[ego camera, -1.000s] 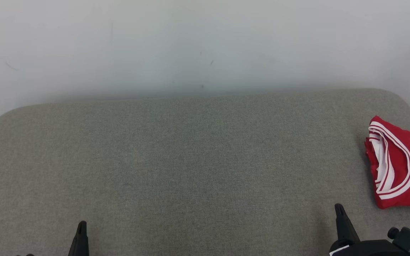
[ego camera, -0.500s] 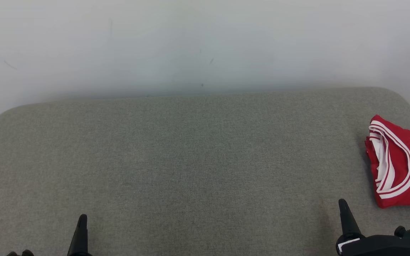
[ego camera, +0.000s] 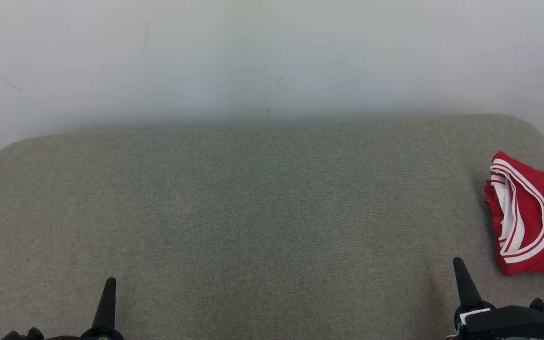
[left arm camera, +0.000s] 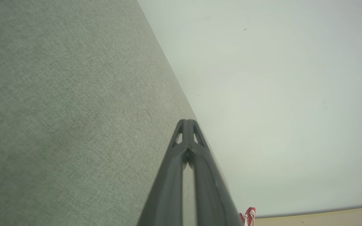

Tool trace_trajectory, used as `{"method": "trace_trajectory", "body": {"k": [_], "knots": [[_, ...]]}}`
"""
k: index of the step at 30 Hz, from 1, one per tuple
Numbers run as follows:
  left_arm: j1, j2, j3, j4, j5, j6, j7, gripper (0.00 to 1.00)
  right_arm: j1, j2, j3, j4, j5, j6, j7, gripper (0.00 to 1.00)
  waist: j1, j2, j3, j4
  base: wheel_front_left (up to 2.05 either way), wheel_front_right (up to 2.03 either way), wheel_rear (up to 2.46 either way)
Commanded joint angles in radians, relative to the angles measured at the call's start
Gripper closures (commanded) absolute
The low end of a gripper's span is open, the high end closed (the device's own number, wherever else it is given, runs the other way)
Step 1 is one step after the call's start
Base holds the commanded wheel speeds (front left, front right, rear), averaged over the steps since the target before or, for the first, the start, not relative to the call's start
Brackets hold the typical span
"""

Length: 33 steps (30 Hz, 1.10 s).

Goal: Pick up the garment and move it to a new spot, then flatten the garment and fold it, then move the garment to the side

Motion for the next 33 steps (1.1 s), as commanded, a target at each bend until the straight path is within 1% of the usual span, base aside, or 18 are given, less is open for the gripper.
{"method": "trace_trajectory", "body": {"k": [1,15,33], "knots": [[-0.025,0.005,0.005,-0.003,-0.028,-0.006,0.007,1.00,-0.018,0.001,-0.006,-0.012,0.026,-0.001,0.006,1.00,0.0001,-0.0001,0.001,0.000,0.00,0.00,0.00],[-0.047,0.005,0.013,0.008,-0.166,-0.016,0.043,1.00,-0.028,0.002,-0.025,-0.024,0.163,-0.002,0.041,1.00,0.0001,-0.0001,0.006,-0.001,0.00,0.00,0.00],[-0.071,0.006,0.021,0.021,-0.301,-0.027,0.079,1.00,-0.040,0.003,-0.044,-0.035,0.301,-0.002,0.076,1.00,0.0000,-0.0001,0.013,-0.001,0.00,0.00,0.00]]}}
